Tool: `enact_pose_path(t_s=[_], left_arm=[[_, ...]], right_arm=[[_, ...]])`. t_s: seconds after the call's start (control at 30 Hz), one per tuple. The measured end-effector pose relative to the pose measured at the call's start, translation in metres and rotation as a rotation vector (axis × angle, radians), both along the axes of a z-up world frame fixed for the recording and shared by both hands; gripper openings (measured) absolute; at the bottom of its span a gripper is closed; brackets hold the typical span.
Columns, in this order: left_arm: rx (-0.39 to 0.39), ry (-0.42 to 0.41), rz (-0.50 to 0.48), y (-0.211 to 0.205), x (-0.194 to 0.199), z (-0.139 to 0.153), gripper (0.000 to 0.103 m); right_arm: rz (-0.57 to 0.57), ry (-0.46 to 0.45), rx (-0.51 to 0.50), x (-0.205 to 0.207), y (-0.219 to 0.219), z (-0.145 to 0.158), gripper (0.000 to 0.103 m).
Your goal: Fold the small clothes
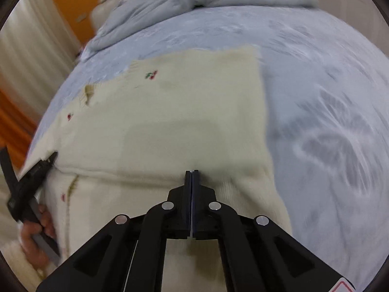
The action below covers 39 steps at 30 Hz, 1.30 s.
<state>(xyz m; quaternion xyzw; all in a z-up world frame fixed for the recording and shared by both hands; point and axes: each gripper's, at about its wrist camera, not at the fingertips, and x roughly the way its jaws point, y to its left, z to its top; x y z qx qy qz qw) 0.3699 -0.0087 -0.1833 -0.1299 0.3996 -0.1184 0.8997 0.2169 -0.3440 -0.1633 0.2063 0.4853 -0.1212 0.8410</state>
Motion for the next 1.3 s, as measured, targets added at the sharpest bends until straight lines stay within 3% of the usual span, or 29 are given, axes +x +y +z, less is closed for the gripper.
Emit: enact_pose_path(t_s=[0.03,0.13,0.23,0.27,0.3,0.33,0.37,0.4,0.47,0.6,0.7,0.73,0.77,0.83,0.87,0.9,0.93,1.03,1.13,1.2,1.3], left_arm=[[-0.001,0.001,0.000,0.000,0.000,0.000,0.020],[-0.043,0.034,-0.001,0.006,0.003,0.002,0.020],[-0.137,0.125,-0.004,0.027,0.002,0.013,0.027],[-0.195,0.151,0.036,0.052,-0.006,0.024,0.037],[-0.241,0.146,0.080,0.072,-0.012,0.031,0.056],[-0.306,0.129,0.146,0.101,-0.020,0.039,0.067],[-0.390,0.091,0.256,0.146,-0.033,0.049,0.088],[-0.425,0.070,0.342,0.180,-0.039,0.055,0.094],[-0.459,0.081,0.533,0.262,-0.044,0.056,0.095],[-0.472,0.198,0.780,0.375,-0.034,0.028,0.095],[-0.555,0.231,0.840,0.420,-0.025,0.011,0.095],[-0.545,0.239,0.840,0.423,-0.018,0.013,0.095],[-0.502,0.257,0.822,0.421,-0.008,0.017,0.091],[-0.428,0.279,0.749,0.415,0.011,0.021,0.034],[-0.414,0.349,0.689,0.412,0.027,0.016,0.010],[-0.410,0.379,0.674,0.408,0.033,0.014,0.009],[-0.383,0.355,0.685,0.403,0.034,0.025,0.008],[-0.294,0.229,0.603,0.369,0.036,0.074,0.007],[-0.244,0.073,0.417,0.300,0.032,0.140,0.007],[-0.234,-0.012,0.248,0.230,0.021,0.181,0.008],[-0.229,-0.040,0.009,0.115,-0.007,0.204,0.012]], right_arm=[[-0.036,0.040,0.003,-0.006,0.008,0.007,0.012],[0.012,0.017,0.105,-0.040,0.038,0.029,0.012],[0.104,0.063,0.017,-0.081,0.078,0.036,0.012],[0.129,0.079,0.000,-0.094,0.084,0.036,0.012],[0.149,0.098,-0.016,-0.107,0.092,0.035,0.012],[0.170,0.131,-0.030,-0.125,0.102,0.032,0.012],[0.184,0.151,-0.033,-0.133,0.108,0.029,0.012],[0.195,0.170,-0.029,-0.144,0.114,0.025,0.012],[0.223,0.218,-0.010,-0.160,0.127,0.020,0.013],[0.274,0.282,-0.018,-0.202,0.164,0.009,0.020],[0.304,0.300,-0.029,-0.199,0.184,0.009,0.021],[0.315,0.303,-0.029,-0.195,0.191,0.010,0.021],[0.322,0.307,-0.034,-0.194,0.197,0.011,0.021],[0.335,0.307,-0.037,-0.190,0.202,0.013,0.022],[0.338,0.302,-0.041,-0.198,0.209,0.015,0.022],[0.341,0.297,-0.044,-0.199,0.210,0.017,0.023],[0.342,0.291,-0.046,-0.199,0.212,0.020,0.024],[0.329,0.276,-0.043,-0.205,0.215,0.025,0.025],[0.311,0.263,-0.028,-0.201,0.209,0.024,0.026],[0.297,0.254,-0.018,-0.204,0.207,0.023,0.026],[0.275,0.229,-0.005,-0.210,0.197,0.027,0.026]])
